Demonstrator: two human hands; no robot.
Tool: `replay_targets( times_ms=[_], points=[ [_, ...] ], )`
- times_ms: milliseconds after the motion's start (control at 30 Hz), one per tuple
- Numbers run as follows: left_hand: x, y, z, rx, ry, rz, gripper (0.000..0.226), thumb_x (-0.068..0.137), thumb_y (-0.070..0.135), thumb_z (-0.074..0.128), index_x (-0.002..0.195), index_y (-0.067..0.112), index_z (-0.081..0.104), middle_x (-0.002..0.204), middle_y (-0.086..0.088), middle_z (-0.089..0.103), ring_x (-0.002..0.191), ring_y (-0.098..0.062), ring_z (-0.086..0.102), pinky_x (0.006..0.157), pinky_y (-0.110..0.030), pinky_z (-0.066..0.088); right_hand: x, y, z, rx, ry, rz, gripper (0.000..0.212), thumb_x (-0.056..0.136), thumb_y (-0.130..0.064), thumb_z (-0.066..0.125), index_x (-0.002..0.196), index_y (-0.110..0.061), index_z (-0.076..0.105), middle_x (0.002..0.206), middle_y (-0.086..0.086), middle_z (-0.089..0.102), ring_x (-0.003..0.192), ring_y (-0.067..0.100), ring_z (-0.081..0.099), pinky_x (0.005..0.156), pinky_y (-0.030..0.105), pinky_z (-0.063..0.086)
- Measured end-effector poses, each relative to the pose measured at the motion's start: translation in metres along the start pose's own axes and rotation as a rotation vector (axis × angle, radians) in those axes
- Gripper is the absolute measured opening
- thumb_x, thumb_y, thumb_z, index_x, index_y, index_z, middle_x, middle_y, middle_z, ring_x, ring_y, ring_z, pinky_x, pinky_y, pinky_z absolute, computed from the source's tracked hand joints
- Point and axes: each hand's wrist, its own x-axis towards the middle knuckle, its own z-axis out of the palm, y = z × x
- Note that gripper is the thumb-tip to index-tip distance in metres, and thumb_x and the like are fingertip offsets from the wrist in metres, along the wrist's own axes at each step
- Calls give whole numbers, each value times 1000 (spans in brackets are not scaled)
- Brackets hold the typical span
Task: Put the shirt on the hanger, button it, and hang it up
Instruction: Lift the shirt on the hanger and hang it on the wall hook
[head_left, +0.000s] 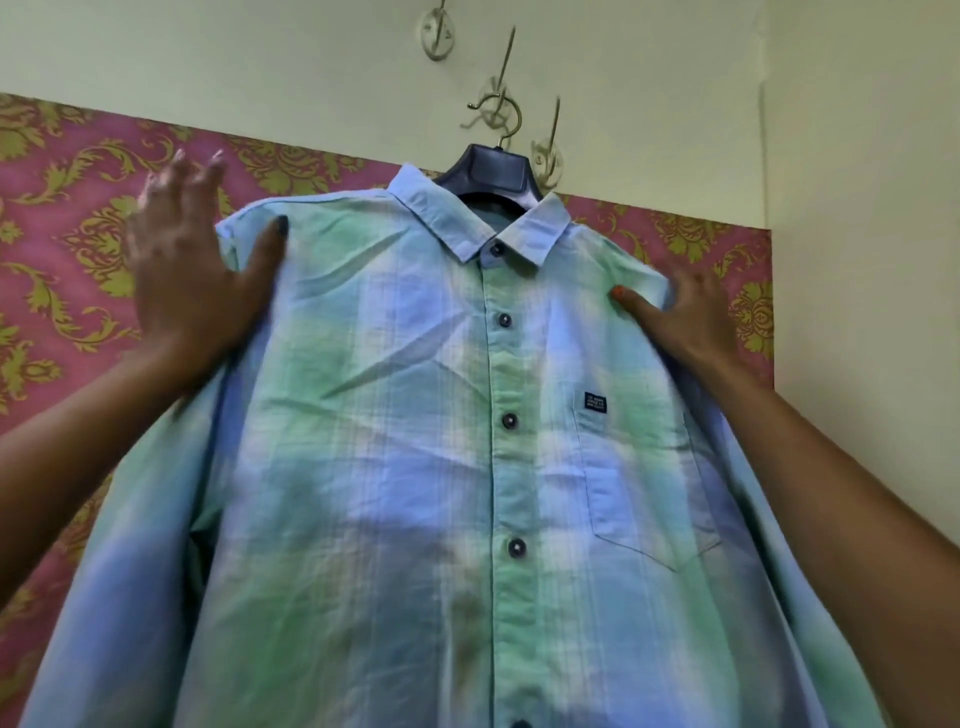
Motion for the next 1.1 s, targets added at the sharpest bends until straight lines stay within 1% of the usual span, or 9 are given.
replay_targets(
  times_ms=[67, 133, 233, 367, 500, 600, 767, 900, 1100],
  points=[
    [-15, 21, -1, 126, -100, 162, 82, 79, 71, 30, 145, 22, 26, 155, -14, 16, 142, -38, 11, 112, -56, 8, -11, -3, 3, -93, 16, -50, 88, 75, -77, 42, 145, -28, 23, 154, 12, 18, 142, 33, 16, 113, 57, 16],
    [-33, 31, 7, 280, -253, 310, 98, 66, 84, 28, 147, 29, 18, 158, -10, 4, 143, -42, 0, 107, -65, 1, -25, -9, 8, -144, -28, -114, 88, 75, -79, 36, 147, -35, 12, 158, 8, 2, 144, 33, 0, 112, 58, 2],
    [-56, 27, 19, 428, -364, 376, 111, 54, 92, 28, 147, 32, 17, 158, -10, 0, 141, -44, -6, 103, -72, -2, -42, -7, 20, -263, -68, -190, 93, 69, -85, 28, 147, -38, 9, 158, 3, -8, 143, 36, -8, 111, 61, -1],
    [-73, 7, 24, 507, -409, 371, 111, 53, 89, 33, 147, 31, 18, 157, -13, -2, 142, -41, -9, 102, -74, -1, -51, 4, 29, -339, -70, -231, 99, 63, -90, 26, 147, -38, 10, 157, 2, -16, 142, 40, -14, 110, 66, -1],
    [-87, 2, 20, 516, -451, 393, 107, 56, 87, 33, 147, 32, 16, 157, -13, -4, 141, -35, -12, 102, -74, -1, -58, 8, 27, -387, -84, -279, 104, 60, -91, 25, 148, -36, 9, 157, 7, -16, 140, 44, -16, 109, 68, 0],
    [-100, 5, 15, 509, -463, 401, 104, 60, 86, 32, 147, 31, 17, 157, -14, -2, 142, -42, -7, 104, -72, -3, -63, 10, 25, -395, -74, -308, 103, 61, -90, 27, 148, -36, 11, 157, 10, -12, 140, 45, -15, 108, 69, 0],
    [-119, 21, 8, 475, -467, 409, 99, 66, 85, 28, 147, 28, 19, 157, -13, 0, 143, -40, -5, 106, -65, -8, -72, 9, 22, -404, -54, -351, 100, 63, -89, 28, 147, -35, 14, 157, 12, -7, 141, 44, -12, 107, 69, -1],
    [-127, 34, -4, 461, -492, 432, 95, 71, 81, 26, 147, 24, 18, 157, -12, 2, 144, -36, -5, 109, -55, -18, -84, 1, 10, -375, -71, -358, 94, 68, -84, 24, 147, -34, 15, 158, 11, -7, 142, 40, -12, 108, 65, -6],
    [-136, 58, -29, 400, -505, 451, 87, 79, 73, 29, 147, 19, 21, 156, -12, 12, 144, -33, 5, 114, -50, -6, -118, -15, -15, -328, -107, -421, 71, 84, -62, 14, 147, -30, 20, 158, 10, 5, 144, 35, -5, 110, 62, -3]
  ],
)
